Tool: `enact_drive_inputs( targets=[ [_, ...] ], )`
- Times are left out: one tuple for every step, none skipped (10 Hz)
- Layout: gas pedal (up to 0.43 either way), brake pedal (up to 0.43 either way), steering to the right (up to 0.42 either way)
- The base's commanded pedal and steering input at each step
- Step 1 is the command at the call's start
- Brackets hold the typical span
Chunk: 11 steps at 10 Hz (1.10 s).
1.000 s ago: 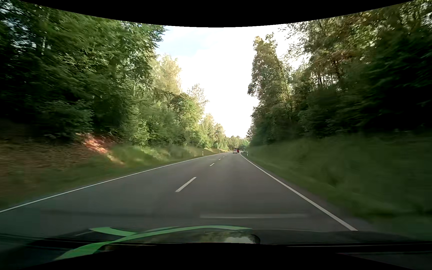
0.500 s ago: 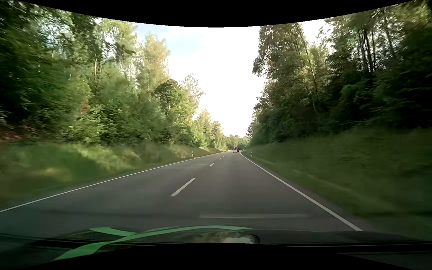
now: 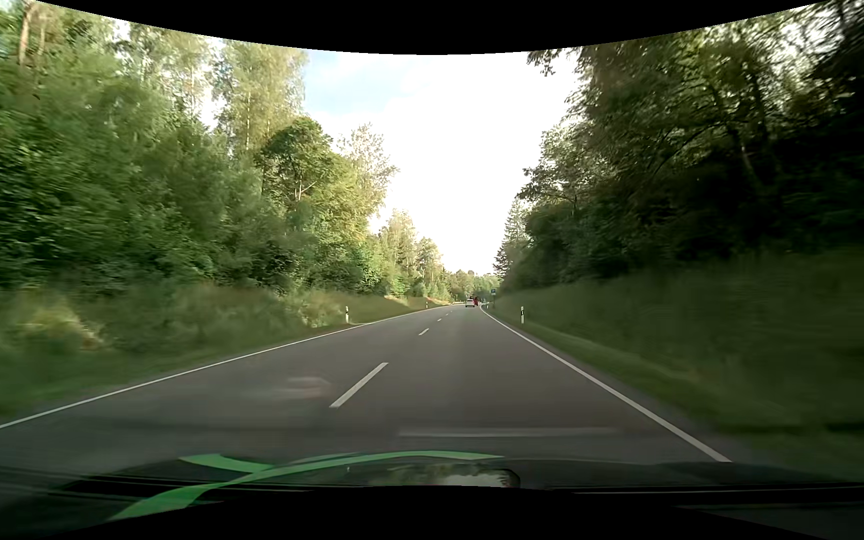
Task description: Follow the waypoints while adhering to traffic rules and regulations
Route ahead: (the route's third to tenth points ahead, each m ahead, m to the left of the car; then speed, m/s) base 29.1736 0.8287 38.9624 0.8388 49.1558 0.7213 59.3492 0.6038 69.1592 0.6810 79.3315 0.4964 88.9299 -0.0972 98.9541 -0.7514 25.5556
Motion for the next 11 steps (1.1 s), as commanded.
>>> enact_drive_inputs(
  targets=[
    [0.339,0.000,0.001],
    [0.350,0.000,0.001],
    [0.358,0.000,0.002],
    [0.358,0.000,0.002],
    [0.358,0.000,0.001],
    [0.358,0.000,0.001],
    [0.358,0.000,0.001],
    [0.358,0.000,0.002],
    [0.350,0.000,0.001],
    [0.350,0.000,0.001],
    [0.319,0.000,0.002]
  ],
)
